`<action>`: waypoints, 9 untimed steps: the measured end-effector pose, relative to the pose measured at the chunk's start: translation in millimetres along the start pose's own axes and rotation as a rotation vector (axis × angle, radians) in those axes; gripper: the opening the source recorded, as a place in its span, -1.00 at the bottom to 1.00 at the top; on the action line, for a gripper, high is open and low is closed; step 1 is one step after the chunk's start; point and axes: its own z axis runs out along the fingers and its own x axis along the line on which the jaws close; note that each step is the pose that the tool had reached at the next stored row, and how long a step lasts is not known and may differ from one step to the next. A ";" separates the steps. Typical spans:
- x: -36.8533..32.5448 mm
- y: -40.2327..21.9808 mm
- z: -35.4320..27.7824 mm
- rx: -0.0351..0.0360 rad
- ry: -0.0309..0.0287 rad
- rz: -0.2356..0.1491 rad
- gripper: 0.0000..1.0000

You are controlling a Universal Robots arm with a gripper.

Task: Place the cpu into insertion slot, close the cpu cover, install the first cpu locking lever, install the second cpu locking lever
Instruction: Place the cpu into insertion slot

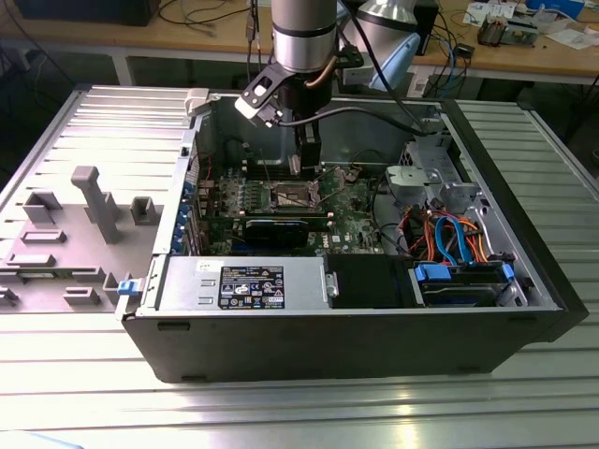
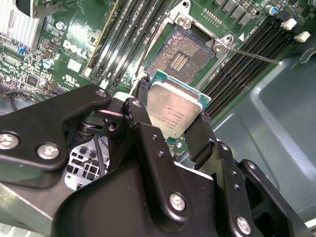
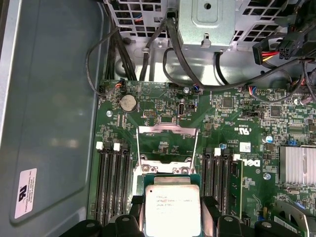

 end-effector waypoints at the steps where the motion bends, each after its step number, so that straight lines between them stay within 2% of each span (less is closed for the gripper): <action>1: 0.0 -0.2 0.1 0.0000 0.0000 0.000 0.09; 9: 0.1 -1.4 0.8 0.0000 0.0000 0.000 0.09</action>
